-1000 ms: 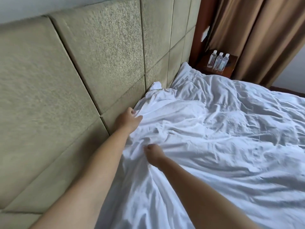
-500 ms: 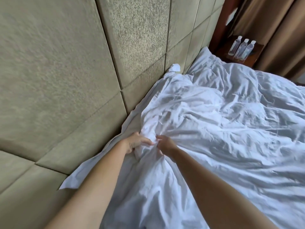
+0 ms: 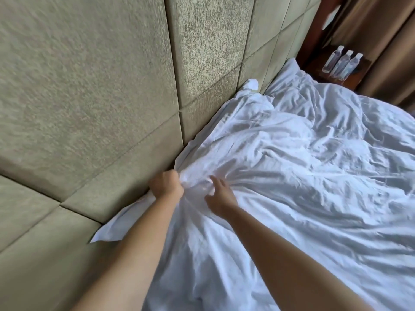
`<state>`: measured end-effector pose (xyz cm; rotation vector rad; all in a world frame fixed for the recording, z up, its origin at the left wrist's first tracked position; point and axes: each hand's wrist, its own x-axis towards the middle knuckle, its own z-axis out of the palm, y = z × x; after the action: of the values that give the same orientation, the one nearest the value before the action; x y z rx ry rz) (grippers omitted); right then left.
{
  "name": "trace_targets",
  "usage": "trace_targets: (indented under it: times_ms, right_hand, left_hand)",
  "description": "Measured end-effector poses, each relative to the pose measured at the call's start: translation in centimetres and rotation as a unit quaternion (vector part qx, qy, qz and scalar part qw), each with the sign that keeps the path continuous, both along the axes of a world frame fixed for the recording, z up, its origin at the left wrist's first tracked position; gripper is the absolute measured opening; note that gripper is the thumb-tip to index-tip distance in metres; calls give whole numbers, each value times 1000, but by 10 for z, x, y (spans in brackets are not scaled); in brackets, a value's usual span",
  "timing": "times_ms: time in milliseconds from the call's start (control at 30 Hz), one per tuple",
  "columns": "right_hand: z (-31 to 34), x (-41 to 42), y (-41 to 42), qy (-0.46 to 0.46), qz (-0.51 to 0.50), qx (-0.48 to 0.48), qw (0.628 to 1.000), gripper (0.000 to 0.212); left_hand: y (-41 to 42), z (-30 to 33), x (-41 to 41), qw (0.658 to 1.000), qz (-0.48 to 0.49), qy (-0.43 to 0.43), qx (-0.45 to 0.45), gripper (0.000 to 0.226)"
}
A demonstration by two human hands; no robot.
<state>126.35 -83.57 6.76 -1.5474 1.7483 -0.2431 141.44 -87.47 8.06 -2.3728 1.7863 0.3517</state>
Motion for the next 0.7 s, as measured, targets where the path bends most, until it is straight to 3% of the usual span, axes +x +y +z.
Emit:
trace_targets:
  times_ms: [67,200,333,467,700]
  right_hand:
    - [-6,4,16,68,87,-8,994,74]
    - [-31,2,50,160,151,-17,975,76]
    - [-31,-4,66,150,164,19,975,76]
    - [-2,-20,86,135,117,-32,983,73]
    - [54,-53,156,126,111,-84,982,71]
  left_hand:
    - [8,-23,-3,1000,9,-10,-15,36]
    - [15,-45,6,999,48,-13,5,45]
    - [34,-39,1,993,-11,-105,-56,34]
    - [75,-19,-12,970,-85,-209,-92,66]
    - [169,34,-34,977,-111,-161,-86,68]
